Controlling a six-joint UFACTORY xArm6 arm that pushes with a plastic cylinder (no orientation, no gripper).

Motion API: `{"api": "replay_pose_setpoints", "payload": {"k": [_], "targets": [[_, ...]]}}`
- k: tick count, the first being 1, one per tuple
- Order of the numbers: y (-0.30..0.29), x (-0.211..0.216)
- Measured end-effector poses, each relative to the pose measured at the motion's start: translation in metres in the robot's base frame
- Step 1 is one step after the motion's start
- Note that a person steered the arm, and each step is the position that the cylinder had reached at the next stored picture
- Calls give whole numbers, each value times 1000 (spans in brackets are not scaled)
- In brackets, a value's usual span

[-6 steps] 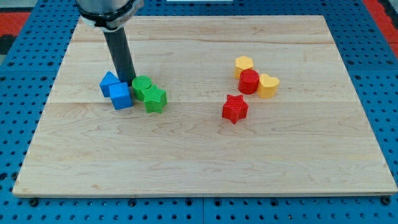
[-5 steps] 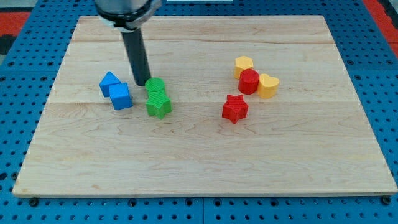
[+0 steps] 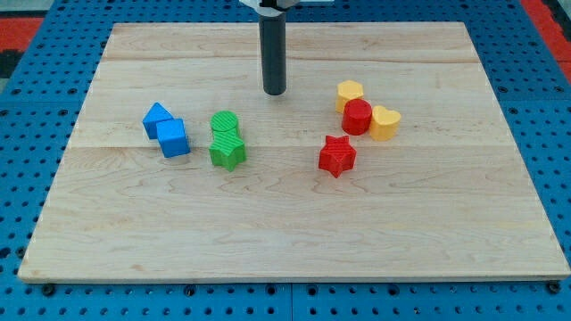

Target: Point your arm to the right side of the red star

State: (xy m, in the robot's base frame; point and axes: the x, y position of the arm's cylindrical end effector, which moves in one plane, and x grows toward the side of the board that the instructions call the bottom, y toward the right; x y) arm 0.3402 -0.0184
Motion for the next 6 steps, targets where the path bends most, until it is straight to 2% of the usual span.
{"api": "replay_pose_setpoints", "payload": {"k": [2,4,5,6], "targets": [[0,1],[-9,127],[57,147],[120,138]]}}
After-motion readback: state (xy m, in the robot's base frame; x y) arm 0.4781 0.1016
